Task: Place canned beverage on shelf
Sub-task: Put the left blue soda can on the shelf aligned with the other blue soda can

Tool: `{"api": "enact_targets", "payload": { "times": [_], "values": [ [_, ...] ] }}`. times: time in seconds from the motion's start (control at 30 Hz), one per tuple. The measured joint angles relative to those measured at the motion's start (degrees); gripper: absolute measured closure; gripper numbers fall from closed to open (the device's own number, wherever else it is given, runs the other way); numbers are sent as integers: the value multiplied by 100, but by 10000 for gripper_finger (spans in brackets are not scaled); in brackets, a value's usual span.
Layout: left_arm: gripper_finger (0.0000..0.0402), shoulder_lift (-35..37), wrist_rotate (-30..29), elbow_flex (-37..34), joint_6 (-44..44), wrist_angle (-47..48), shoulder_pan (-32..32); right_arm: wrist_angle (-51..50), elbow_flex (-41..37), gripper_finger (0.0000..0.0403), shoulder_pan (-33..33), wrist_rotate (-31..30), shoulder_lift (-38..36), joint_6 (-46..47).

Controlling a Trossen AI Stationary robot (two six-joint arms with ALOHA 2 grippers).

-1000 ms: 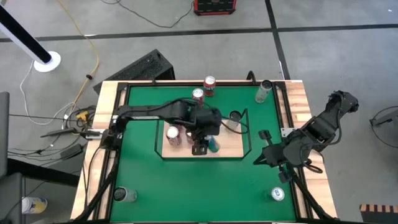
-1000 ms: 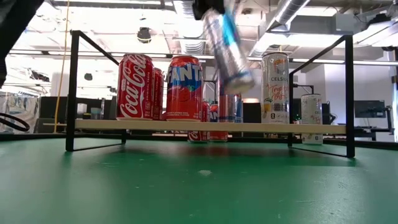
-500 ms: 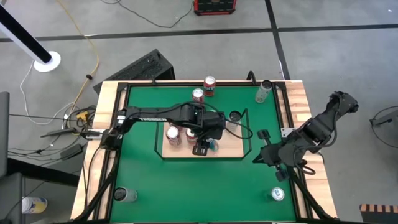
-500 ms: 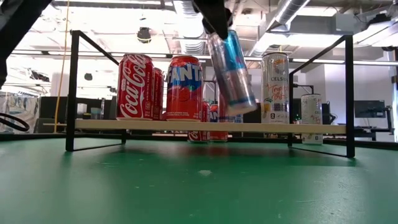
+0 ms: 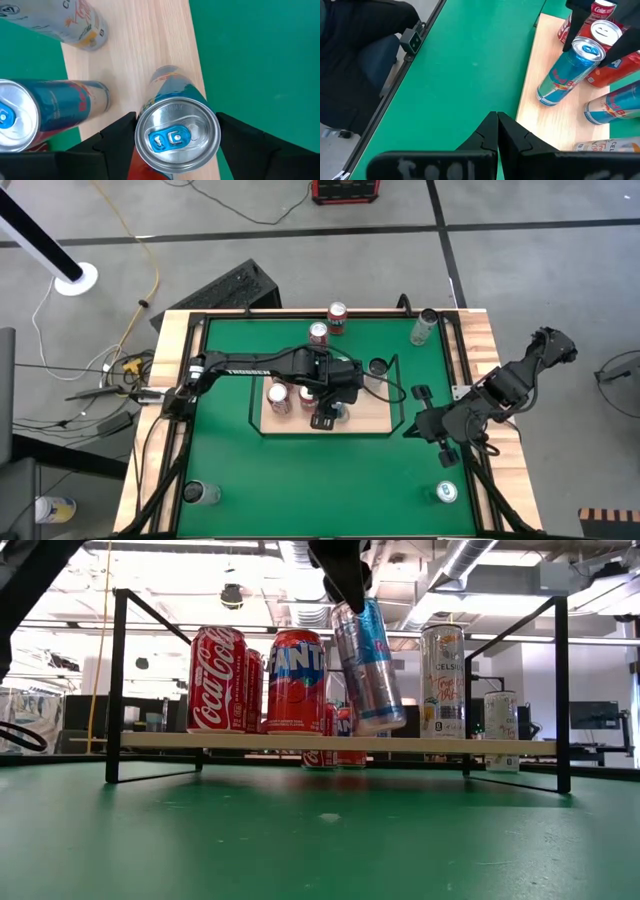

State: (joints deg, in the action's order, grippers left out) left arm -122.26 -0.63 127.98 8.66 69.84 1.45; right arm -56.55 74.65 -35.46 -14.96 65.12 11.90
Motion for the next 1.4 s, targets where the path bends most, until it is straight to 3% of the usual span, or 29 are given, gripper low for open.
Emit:
{"api": "enact_targets", "payload": {
  "times": [0.8,1.0,1.13,1.4],
  "values": [
    [151,2,349,0,-121,-37,-74,0,0,376,0,0,0,4],
    [121,15,534,0,-164,-36,-96,2,0,376,0,2,0,4],
    [110,15,338,0,-200,-85,-111,1,0,376,0,2,0,4],
    [109,102,296,697,-187,-72,-102,2,0,376,0,2,0,19]
  ]
}}
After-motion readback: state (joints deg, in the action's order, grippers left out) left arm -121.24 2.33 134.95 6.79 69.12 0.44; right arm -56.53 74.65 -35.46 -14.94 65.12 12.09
